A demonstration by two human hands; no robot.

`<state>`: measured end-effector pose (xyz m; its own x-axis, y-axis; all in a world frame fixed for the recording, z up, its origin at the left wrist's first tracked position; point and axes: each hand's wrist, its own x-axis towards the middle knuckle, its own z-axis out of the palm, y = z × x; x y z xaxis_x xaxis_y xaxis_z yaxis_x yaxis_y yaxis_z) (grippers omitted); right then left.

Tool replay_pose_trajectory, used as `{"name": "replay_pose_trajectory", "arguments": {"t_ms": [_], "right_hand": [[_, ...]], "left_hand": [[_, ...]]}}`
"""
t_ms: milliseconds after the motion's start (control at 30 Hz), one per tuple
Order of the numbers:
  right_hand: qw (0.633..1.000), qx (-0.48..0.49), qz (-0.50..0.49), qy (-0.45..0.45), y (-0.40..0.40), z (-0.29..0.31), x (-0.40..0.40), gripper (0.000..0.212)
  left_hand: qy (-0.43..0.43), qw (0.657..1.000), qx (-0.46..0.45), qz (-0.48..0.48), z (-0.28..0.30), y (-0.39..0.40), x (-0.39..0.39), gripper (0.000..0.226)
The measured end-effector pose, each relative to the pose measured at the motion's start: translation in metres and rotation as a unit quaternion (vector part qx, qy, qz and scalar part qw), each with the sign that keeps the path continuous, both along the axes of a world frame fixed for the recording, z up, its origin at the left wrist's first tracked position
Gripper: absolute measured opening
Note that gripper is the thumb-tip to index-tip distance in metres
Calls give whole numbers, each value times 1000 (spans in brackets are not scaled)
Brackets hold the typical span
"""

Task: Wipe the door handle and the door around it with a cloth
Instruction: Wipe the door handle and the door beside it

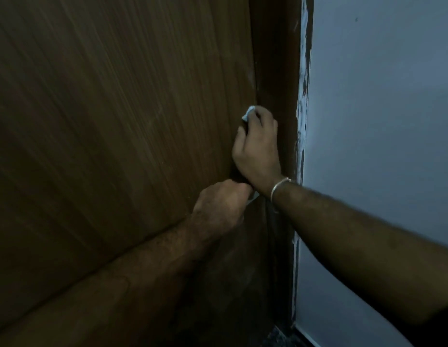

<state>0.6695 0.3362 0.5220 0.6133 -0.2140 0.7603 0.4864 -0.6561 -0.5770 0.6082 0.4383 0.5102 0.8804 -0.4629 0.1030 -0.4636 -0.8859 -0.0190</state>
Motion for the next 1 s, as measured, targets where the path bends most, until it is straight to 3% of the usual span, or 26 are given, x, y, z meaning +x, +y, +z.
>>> {"name": "replay_pose_trajectory", "arguments": {"t_ms": [67, 200, 300, 467, 600, 733, 867, 1000], "right_hand": [[1000, 19, 3, -8, 0, 14, 5, 41], [998, -39, 53, 6, -15, 0, 1, 52], [997, -6, 75, 5, -8, 6, -6, 53], [966, -123, 213, -84, 3, 4, -20, 56], [984, -35, 162, -64, -1, 13, -16, 54], [974, -123, 165, -96, 16, -4, -29, 53], [986, -23, 122, -114, 38, 21, -28, 45], [961, -146, 177, -157, 76, 7, -56, 43]], "left_hand": [[11, 1000, -7, 8, 0, 0, 2, 33], [17, 1000, -26, -6, -3, 1, 1, 30], [-1, 1000, -27, -17, -4, 6, -1, 27], [-134, 975, 140, -113, -5, 25, -4, 34], [-171, 947, 254, -97, 0, 46, -10, 59], [-161, 915, 361, -80, 6, 66, -21, 62], [-148, 920, 354, -83, 11, 79, -34, 63], [-135, 937, 299, -119, 17, 86, -48, 38]]}}
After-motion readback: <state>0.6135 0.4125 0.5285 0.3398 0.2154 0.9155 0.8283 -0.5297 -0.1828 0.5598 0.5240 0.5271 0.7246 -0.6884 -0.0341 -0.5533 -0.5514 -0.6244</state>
